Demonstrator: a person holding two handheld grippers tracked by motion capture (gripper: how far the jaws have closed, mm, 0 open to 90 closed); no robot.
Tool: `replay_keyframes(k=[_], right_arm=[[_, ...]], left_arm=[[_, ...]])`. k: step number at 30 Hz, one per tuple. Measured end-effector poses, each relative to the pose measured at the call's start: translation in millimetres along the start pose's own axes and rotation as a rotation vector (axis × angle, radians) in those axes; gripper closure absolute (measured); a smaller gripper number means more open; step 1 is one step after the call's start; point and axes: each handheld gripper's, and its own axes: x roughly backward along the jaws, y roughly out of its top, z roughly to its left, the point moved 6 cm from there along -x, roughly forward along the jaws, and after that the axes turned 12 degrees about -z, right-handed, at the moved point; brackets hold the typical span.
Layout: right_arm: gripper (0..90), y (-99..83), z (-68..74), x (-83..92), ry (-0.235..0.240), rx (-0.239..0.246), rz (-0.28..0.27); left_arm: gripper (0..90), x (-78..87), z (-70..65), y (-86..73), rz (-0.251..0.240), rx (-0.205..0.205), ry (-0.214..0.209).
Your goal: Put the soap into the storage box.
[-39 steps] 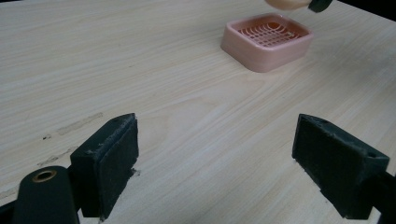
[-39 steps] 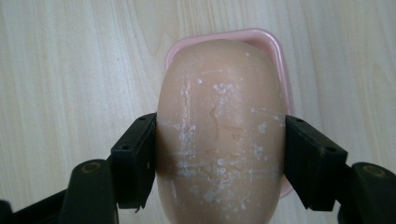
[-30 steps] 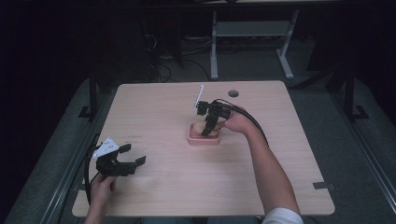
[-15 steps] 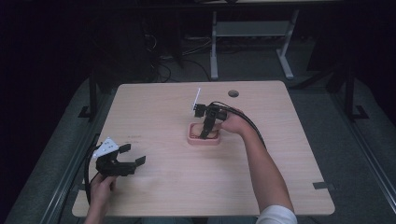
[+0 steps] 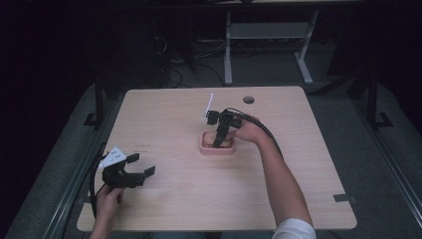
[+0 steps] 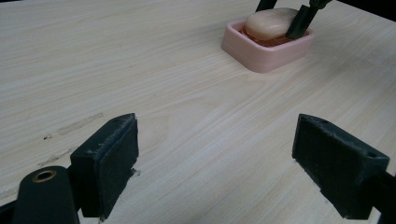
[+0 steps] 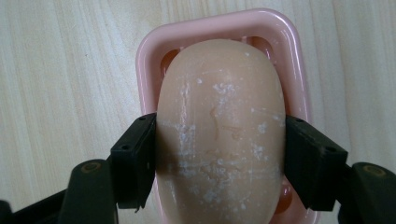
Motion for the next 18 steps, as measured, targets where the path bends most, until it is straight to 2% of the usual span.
replay_keyframes(k=[18], right_arm=[[31.7,-0.3,-1.4,1.3,-0.009,-0.005,0.002]], left_arm=[[14.3,-0.4,0.1,0.3,-0.007,0.001,0.000]])
